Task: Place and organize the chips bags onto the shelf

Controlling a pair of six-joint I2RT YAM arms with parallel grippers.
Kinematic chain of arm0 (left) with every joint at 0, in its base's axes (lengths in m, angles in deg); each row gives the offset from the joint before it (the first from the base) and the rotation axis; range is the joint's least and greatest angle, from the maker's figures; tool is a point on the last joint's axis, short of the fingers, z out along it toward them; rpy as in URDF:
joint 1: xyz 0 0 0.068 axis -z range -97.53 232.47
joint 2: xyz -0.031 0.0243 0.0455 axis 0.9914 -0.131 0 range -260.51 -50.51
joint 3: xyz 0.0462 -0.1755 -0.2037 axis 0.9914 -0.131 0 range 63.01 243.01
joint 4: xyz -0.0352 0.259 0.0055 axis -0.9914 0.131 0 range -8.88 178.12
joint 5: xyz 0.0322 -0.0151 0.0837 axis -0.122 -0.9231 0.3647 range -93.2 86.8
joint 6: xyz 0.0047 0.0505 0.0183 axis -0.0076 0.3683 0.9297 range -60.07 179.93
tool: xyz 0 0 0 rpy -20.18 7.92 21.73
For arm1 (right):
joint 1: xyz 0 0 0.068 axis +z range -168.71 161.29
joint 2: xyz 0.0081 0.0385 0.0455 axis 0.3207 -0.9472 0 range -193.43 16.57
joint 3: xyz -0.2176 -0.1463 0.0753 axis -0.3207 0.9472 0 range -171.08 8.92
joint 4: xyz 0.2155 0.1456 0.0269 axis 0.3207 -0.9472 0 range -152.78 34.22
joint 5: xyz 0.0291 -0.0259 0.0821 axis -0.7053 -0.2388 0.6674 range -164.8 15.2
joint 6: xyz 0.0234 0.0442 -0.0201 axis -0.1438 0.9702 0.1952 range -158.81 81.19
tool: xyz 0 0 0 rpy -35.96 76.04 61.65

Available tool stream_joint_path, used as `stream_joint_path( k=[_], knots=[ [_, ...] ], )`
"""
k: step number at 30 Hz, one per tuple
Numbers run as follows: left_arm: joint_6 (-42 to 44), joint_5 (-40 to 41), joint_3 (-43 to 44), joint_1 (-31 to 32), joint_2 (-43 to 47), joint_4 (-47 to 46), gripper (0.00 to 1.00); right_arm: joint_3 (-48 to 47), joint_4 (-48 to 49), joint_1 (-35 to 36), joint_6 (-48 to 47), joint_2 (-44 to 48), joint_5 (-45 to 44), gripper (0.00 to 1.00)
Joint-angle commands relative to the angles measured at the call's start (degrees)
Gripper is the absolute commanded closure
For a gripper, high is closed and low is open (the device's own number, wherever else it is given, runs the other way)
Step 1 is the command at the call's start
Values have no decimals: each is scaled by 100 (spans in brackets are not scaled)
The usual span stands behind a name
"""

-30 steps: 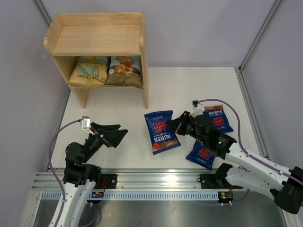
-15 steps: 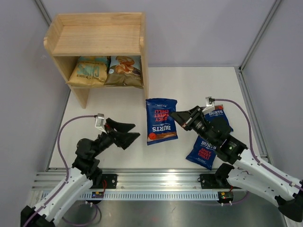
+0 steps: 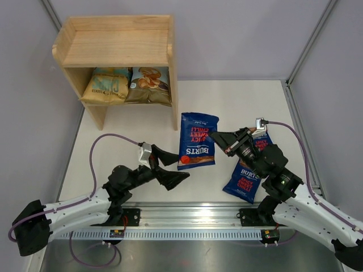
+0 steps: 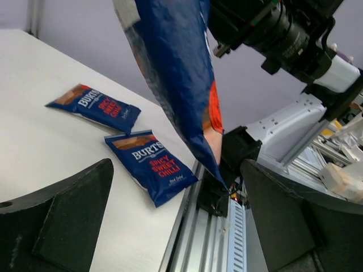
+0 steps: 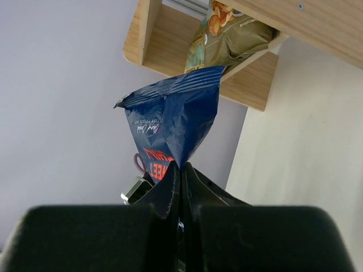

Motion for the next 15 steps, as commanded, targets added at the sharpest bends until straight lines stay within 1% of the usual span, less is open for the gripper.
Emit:
stream_joint_path(
  k=[1, 5, 6, 7, 8, 9, 11, 12, 15],
  knots=[
    [275, 685, 306, 85, -157, -1016, 1, 133, 365, 40, 311, 105, 7, 100],
    [214, 940, 543, 164, -543, -1280, 1, 256, 620, 31, 479, 43, 174, 100],
    [187, 975, 691, 182, -631, -1272, 2, 265, 672, 40, 497, 34, 183, 100],
    [187, 1002, 780, 208, -702, -1185, 9, 274, 699, 40, 506, 8, 217, 100],
    [179, 1019, 868, 217, -859, -1097, 21, 274, 717, 40, 514, 8, 218, 100],
    [170, 1028, 955, 226, -922, -1035, 31, 283, 717, 40, 506, 17, 209, 100],
    [143, 1002, 1097, 252, -1027, -920, 47, 318, 717, 40, 506, 78, 148, 100],
    [126, 1019, 1114, 252, -1071, -876, 64, 335, 630, 40, 497, 122, 104, 100],
    [117, 1002, 1079, 252, -1019, -727, 75, 327, 262, 40, 313, 411, -159, 100]
  ],
)
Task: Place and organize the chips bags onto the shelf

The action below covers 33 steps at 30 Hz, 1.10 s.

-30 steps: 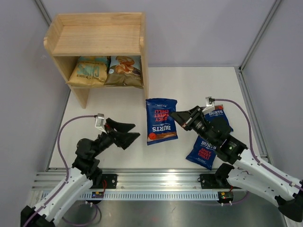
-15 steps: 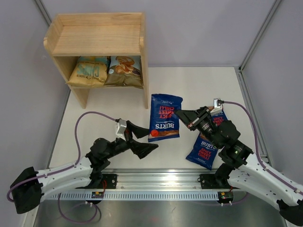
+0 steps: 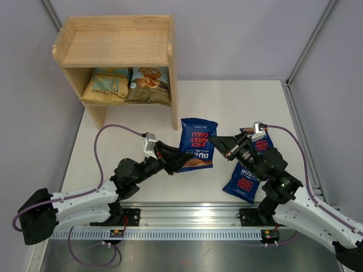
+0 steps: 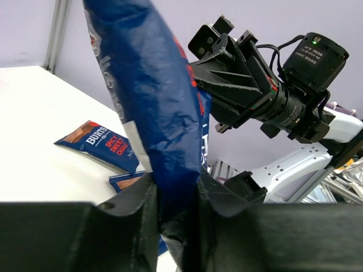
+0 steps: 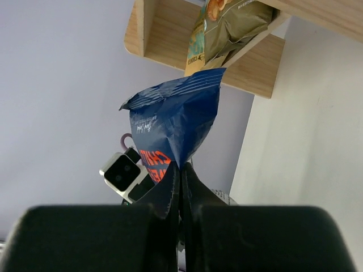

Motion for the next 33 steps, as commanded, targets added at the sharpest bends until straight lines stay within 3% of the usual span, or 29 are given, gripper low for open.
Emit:
stream_joint_path(
  k=[1, 3, 5, 7, 8, 12, 13, 17, 22, 28, 33],
  knots=[
    [108, 204, 161, 29, 128, -34, 79, -14, 7, 40, -231, 375, -444, 94],
    [204, 82, 196, 12, 278, 150, 83, -40, -247, 40, -504, 664, -524, 60],
    [379, -252, 353, 12, 550, 554, 86, -84, -468, 40, -987, 928, -612, 35],
    [459, -645, 460, -32, 830, 984, 87, -207, -837, 40, -1617, 1174, -490, 25],
    [468, -831, 521, -76, 902, 1091, 88, -225, -890, 40, -1848, 1245, -358, 15],
    [-31, -2060, 714, -524, 1052, 1049, 88, -619, -1372, 40, -2867, 1439, 783, 0],
    [-154, -2342, 750, -646, 1034, 865, 88, -734, -1513, 40, -3131, 1413, 1386, 1],
    [-672, -3547, 952, -665, 824, 426, 88, -1121, -1883, 40, -3344, 1316, 2357, 1],
    [-1533, -4540, 1137, -657, 358, -776, 89, -1359, -1541, 40, -3195, 852, 3614, 1],
    [-2264, -4902, 1251, -639, -133, -1938, 92, -1403, -1620, 40, -3283, 841, 3474, 1],
    [-2599, -4999, 1505, -578, -591, -2099, 90, -1254, -657, 40, -2879, 701, 4098, 3]
  ],
)
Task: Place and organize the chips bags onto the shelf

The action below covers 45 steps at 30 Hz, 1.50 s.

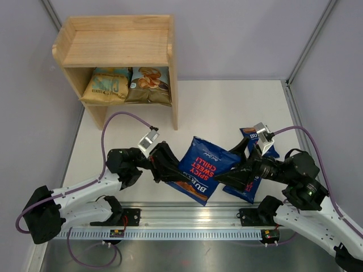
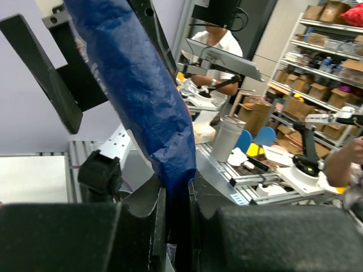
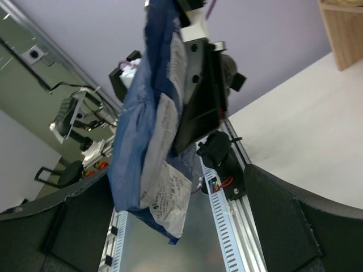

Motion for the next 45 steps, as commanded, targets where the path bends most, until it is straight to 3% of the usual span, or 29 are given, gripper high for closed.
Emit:
stream_joint_path(
  k=[1, 6, 7, 9, 10, 12, 13, 15, 16, 18, 19, 24, 28, 40, 43, 45],
  knots=[
    [-372, -280, 367, 54, -253, -665, 89, -38, 900, 2, 301, -149, 684, 4],
    [-109, -350, 525, 54, -350, -165, 87, -196, 911, 2, 408, -229, 581, 26],
    [-38, -359, 604, 54, -341, 184, 86, -205, 858, 2, 364, -203, 389, 41],
    [269, -316, 657, 54, -210, 573, 79, -214, 630, 2, 320, -150, 98, 54],
    [366, -254, 666, 37, -140, 905, 77, -214, 568, -6, 224, -63, -182, 65],
    [691, -52, 675, 19, 44, 1250, 72, -205, 210, 2, 153, 43, -569, 71],
    [988, 218, 684, 10, 254, 1704, 55, -179, 207, 2, 136, 183, -867, 74],
    [1523, 919, 649, 10, 676, 2485, 32, -92, 285, 2, 162, 359, -1219, 83],
    [1614, 1115, 605, 10, 809, 2586, 28, -65, 338, 2, 153, 412, -1300, 83],
    [1685, 1572, 343, 10, 1029, 2596, 6, 5, 479, 2, 197, 483, -1423, 87],
    [1659, 1940, 254, 19, 1195, 2544, 1, 23, 714, 2, 223, 526, -1476, 87],
    [1439, 3076, -343, 186, 1267, 1878, 1, 242, 1550, 2, 390, 492, -1582, 87],
    [1123, 3165, -714, 405, 917, 218, 1, 392, 2262, 2, 548, 247, -1495, 86],
    [797, 3410, -520, 713, 90, -1350, 2, 726, 3247, 2, 663, -255, -1459, 86],
    [806, 3648, -468, 722, 55, -1280, 17, 919, 3608, 2, 768, -325, -1388, 85],
    [789, 3727, -398, 722, 37, -1105, 39, 981, 3696, 2, 768, -343, -1388, 85]
  ],
)
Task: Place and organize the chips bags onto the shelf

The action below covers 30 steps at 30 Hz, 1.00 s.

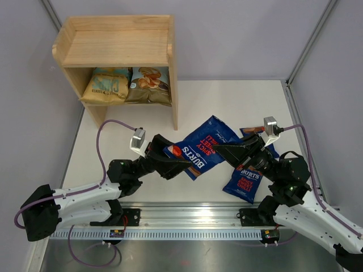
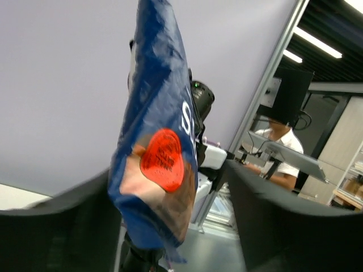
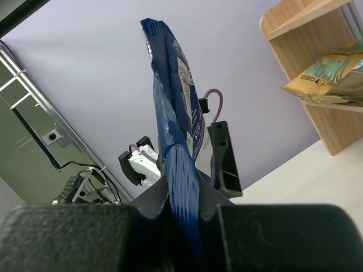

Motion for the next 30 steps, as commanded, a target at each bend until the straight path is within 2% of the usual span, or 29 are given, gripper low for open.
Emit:
stream_joint_path(
  k=[1, 2, 4, 5, 7, 8, 9, 10, 11, 14, 16, 19, 20, 21, 23, 24, 26, 30],
  knots=[
    [78, 490, 309, 32, -46, -479, 49, 89, 737, 2, 78, -35, -81, 84],
    [61, 535, 326, 32, -11, -418, 65, 116, 728, 2, 86, -9, -116, 84],
    [87, 736, 265, 32, 50, -198, 75, 125, 632, 2, -10, 70, -266, 78],
    [113, 798, 247, 32, 155, -119, 85, 116, 458, 2, -54, 114, -353, 75],
    [200, 965, 256, 23, 305, 284, 90, 107, 237, 2, -168, 298, -625, 59],
    [262, 974, 299, 14, 410, 477, 94, 72, -68, 2, -290, 351, -740, 50],
    [315, 1009, 352, -21, 646, 958, 95, 29, -315, 2, -396, 508, -1019, 37],
    [402, 1088, 483, -65, 770, 1241, 96, -33, -613, 2, -493, 597, -1222, 11],
    [447, 1124, 580, -117, 936, 1531, 96, -173, -1217, 2, -563, 676, -1372, 1],
    [518, 1282, 983, -521, 1552, 3057, 97, -463, -2421, 2, -1046, 966, -2294, 0],
    [465, 1300, 1283, -1004, 1895, 3676, 98, -569, -3205, 2, -1135, 1116, -2857, 0],
    [368, 1501, 2108, -1716, 2010, 5063, 98, -640, -3665, 2, -1127, 1248, -3324, 1],
    [351, 1632, 2354, -2057, 1967, 5850, 98, -640, -3736, 2, -1066, 1274, -3403, 1],
    [272, 1712, 2913, -2234, 1879, 6171, 98, -640, -3797, 2, -1039, 1318, -3526, 0],
    [141, 1696, 3505, -2621, 1476, 7039, 98, -657, -3921, -6, -986, 1336, -3579, 1],
    [-60, 1469, 4013, -3049, 1309, 7167, 98, -666, -3965, 2, -960, 1345, -3640, 1],
    [-351, 1240, 4499, -3763, 773, 7712, 99, -693, -4114, 2, -863, 1354, -3728, 1],
    [-1273, 99, 5193, -4941, 17, 7537, 99, -693, -4290, 2, -775, 1485, -3799, 1]
  ],
)
